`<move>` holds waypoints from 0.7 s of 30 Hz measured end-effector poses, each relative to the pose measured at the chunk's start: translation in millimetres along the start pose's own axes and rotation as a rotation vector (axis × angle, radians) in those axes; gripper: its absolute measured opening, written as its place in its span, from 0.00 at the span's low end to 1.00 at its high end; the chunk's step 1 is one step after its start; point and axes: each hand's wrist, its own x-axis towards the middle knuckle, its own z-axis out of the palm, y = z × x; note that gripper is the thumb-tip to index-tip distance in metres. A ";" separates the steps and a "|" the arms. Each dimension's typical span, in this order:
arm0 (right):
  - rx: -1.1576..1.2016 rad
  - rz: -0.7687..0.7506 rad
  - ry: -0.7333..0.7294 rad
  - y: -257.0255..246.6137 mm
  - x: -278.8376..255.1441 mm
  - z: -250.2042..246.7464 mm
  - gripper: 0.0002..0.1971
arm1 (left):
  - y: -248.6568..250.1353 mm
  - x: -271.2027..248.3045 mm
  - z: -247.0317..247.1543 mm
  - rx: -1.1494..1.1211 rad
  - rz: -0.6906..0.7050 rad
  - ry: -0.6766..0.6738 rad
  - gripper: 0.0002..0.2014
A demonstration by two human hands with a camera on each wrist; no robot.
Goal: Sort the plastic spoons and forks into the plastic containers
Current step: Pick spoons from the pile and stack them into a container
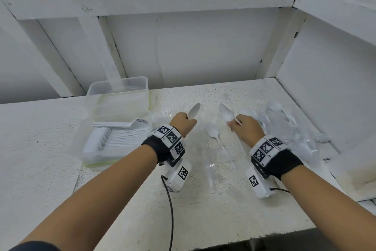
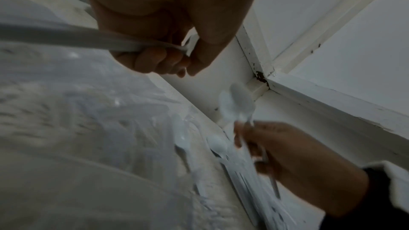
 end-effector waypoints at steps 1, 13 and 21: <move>0.044 -0.008 0.037 -0.4 -0.8 -3.9 0.12 | 3.3 0.2 5.3 0.037 0.007 -0.023 0.11; 0.411 0.089 0.163 25.1 4.4 -27.3 0.12 | 29.8 3.0 69.5 0.616 0.139 -0.207 0.12; 0.068 0.105 0.219 38.5 9.8 -63.7 0.15 | 36.2 15.5 57.5 0.250 0.087 -0.076 0.12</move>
